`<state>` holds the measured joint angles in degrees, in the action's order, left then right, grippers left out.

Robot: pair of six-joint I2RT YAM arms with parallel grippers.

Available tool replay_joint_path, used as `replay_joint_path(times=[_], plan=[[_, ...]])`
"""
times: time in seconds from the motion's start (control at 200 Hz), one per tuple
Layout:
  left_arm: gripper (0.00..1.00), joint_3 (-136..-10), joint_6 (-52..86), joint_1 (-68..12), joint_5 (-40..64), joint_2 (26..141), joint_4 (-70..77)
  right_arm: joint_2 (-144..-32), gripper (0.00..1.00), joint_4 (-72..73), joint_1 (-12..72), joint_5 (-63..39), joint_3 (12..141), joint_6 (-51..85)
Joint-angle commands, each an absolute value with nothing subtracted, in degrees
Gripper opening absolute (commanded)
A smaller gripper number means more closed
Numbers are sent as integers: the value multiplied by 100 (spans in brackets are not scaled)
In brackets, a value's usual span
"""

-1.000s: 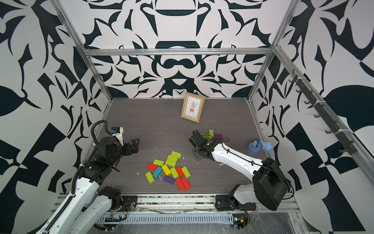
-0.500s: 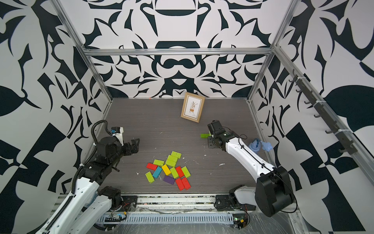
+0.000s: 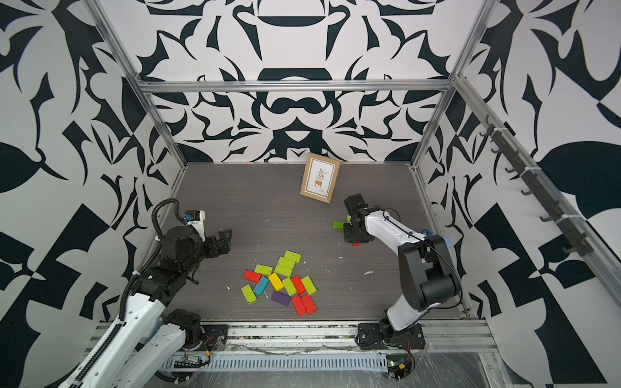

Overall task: Assemble the letter t with building blocks
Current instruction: Assemble the building block at the center of the board.

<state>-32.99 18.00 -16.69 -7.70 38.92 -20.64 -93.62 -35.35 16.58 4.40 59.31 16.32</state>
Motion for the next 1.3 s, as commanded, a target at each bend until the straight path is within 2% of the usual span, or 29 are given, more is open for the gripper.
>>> replay_joint_path(times=[0.0, 0.3, 0.395, 0.725, 1.295], plan=[[100, -3424, 1789, -1670, -765, 3861, -2057, -9529, 0, -3564, 1618, 369, 6262, 1580], [100, -3407, 1769, -1670, -789, 3845, -2083, -10136, 0, -3597, 1529, 282, 6532, 1699], [100, -3401, 1781, -1670, -791, 3817, -2078, -10200, 7, -3552, 1508, 225, 6532, 1720], [100, -3379, 1792, -1668, -799, 3820, -2092, -10396, 19, -3509, 1470, 132, 6601, 1764], [100, -3374, 1794, -1670, -838, 3834, -2093, -10580, 23, -3510, 1465, 232, 6688, 1790]])
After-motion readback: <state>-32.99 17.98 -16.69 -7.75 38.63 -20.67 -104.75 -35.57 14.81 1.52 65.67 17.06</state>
